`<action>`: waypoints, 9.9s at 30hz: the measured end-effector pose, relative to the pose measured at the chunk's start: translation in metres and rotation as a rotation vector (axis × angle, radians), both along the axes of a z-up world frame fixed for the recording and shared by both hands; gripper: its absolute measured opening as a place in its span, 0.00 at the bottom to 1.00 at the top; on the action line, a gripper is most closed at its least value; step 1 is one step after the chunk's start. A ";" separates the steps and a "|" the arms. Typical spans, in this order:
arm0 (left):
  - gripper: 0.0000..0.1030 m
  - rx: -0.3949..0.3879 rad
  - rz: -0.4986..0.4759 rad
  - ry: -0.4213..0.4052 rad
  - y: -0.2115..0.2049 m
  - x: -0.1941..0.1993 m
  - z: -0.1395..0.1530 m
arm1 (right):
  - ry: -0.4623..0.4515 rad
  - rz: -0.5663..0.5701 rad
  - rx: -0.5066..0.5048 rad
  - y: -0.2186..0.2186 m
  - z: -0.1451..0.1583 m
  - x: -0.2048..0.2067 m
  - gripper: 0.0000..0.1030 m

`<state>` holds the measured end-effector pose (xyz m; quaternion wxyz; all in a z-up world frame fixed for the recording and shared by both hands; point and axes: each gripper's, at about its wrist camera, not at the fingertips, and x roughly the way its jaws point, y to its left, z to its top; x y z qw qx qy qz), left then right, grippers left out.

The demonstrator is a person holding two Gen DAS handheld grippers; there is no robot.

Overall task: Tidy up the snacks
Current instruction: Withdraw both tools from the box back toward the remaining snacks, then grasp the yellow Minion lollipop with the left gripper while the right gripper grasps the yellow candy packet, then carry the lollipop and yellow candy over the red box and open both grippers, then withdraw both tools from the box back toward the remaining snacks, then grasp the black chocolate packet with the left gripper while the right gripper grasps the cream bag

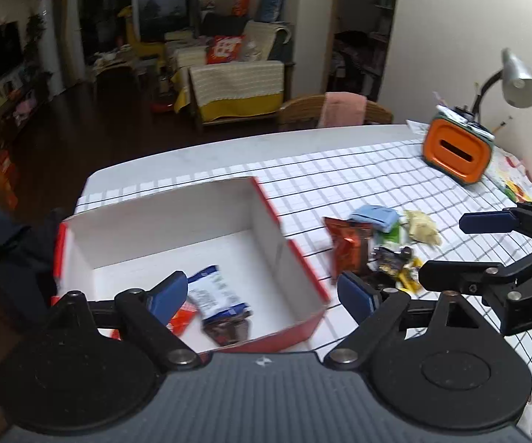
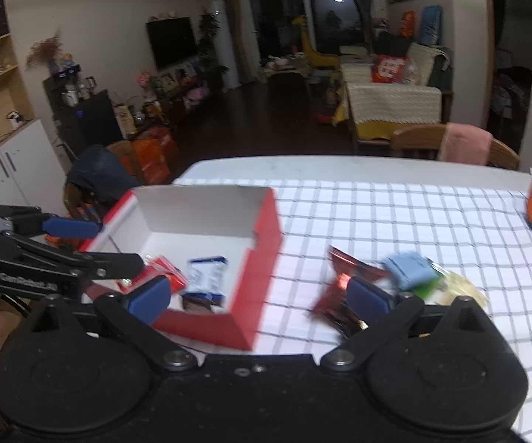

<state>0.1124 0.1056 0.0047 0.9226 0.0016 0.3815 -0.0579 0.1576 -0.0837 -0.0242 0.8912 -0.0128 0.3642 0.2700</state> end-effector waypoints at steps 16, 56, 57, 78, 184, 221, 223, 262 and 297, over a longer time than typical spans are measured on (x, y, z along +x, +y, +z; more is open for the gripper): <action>0.88 0.012 -0.197 0.121 -0.111 0.024 -0.058 | 0.061 -0.083 -0.099 -0.109 -0.051 0.020 1.00; 0.74 0.161 -0.339 0.371 -0.196 0.099 -0.170 | 0.191 0.030 -0.238 -0.090 -0.166 0.102 0.59; 0.70 0.152 -0.338 0.373 -0.196 0.099 -0.170 | 0.184 0.036 -0.240 -0.090 -0.166 0.101 0.56; 0.50 0.087 -0.240 0.383 -0.185 0.077 -0.163 | 0.178 -0.033 -0.154 -0.117 -0.152 0.076 0.23; 0.53 0.153 0.160 0.429 0.124 0.142 -0.087 | 0.244 0.200 -0.239 0.189 -0.111 0.105 0.25; 0.79 0.055 0.082 0.073 0.051 0.037 -0.005 | 0.069 0.098 0.003 0.078 -0.017 0.036 0.77; 0.81 0.051 0.073 0.057 0.040 0.035 -0.004 | 0.062 0.085 0.008 0.066 -0.016 0.033 0.80; 0.87 0.050 -0.189 0.244 -0.181 0.106 -0.109 | 0.120 0.084 -0.190 -0.174 -0.105 0.143 0.98; 0.33 0.163 -0.208 0.412 -0.209 0.151 -0.166 | 0.113 0.268 -0.270 -0.156 -0.165 0.190 0.36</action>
